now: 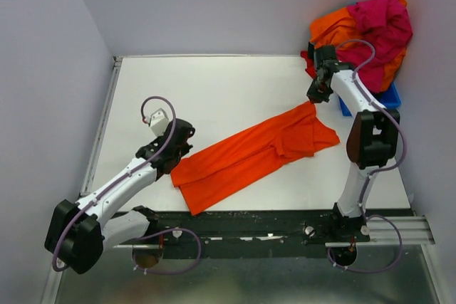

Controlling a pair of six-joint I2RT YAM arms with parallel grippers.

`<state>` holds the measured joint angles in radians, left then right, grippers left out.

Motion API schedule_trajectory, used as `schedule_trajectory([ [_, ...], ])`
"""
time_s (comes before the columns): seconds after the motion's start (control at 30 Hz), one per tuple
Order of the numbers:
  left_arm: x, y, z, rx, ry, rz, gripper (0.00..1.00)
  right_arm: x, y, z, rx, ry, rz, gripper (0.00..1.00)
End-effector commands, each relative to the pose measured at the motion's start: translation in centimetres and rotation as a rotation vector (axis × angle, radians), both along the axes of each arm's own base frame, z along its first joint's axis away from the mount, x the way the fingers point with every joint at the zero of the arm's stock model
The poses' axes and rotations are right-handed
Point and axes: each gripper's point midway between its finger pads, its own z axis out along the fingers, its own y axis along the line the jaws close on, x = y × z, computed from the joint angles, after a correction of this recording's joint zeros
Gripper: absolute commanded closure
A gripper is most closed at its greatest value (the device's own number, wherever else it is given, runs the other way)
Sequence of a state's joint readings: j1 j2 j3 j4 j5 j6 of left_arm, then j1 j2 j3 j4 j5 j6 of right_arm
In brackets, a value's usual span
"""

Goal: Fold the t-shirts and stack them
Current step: Rotate the tshirt 90 degrees

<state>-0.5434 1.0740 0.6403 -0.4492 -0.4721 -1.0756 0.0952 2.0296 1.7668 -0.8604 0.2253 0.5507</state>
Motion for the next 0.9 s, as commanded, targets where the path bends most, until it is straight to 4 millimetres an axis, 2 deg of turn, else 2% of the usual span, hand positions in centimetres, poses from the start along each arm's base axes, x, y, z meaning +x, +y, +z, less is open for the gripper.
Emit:
schedule_trajectory([
  [0.0, 2.9, -1.8, 4.0, 0.063, -0.133, -0.176, 0.99, -3.0, 2.6, 0.5, 0.138, -0.061, 0.084, 0.97],
  [0.1, 4.8, -4.7, 5.2, 0.036, -0.173, -0.302, 0.97, -5.4, 3.2, -2.0, 0.169, -0.019, 0.08, 0.99],
  [0.2, 6.8, -8.2, 6.1, -0.005, -0.203, -0.431, 0.9, -6.9, 2.8, -4.8, 0.15, 0.078, 0.05, 0.99],
  [0.27, 7.9, -10.7, 6.0, -0.036, -0.196, -0.513, 0.82, -7.9, 2.2, -5.9, 0.127, 0.124, 0.015, 0.99],
  [0.3, 8.5, -12.1, 6.1, -0.055, -0.203, -0.56, 0.82, -8.7, 1.9, -6.5, 0.115, 0.141, -0.007, 0.99],
  [0.43, 10.7, -17.1, 4.8, -0.111, -0.175, -0.723, 0.79, -10.7, -0.6, -6.9, 0.002, 0.18, -0.114, 0.99],
  [0.6, 12.3, -23.3, 2.3, -0.181, -0.106, -0.926, 0.66, -12.5, -1.6, -7.2, -0.026, 0.196, -0.167, 0.99],
  [0.7, 12.8, -26.4, 1.7, -0.222, -0.084, -1.014, 0.62, -13.0, -2.3, -6.1, -0.038, 0.155, -0.193, 0.99],
  [0.87, 13.1, -30.0, 0.9, -0.279, -0.074, -1.134, 0.52, -13.5, -2.0, -4.2, 0.007, 0.035, -0.167, 0.94],
])
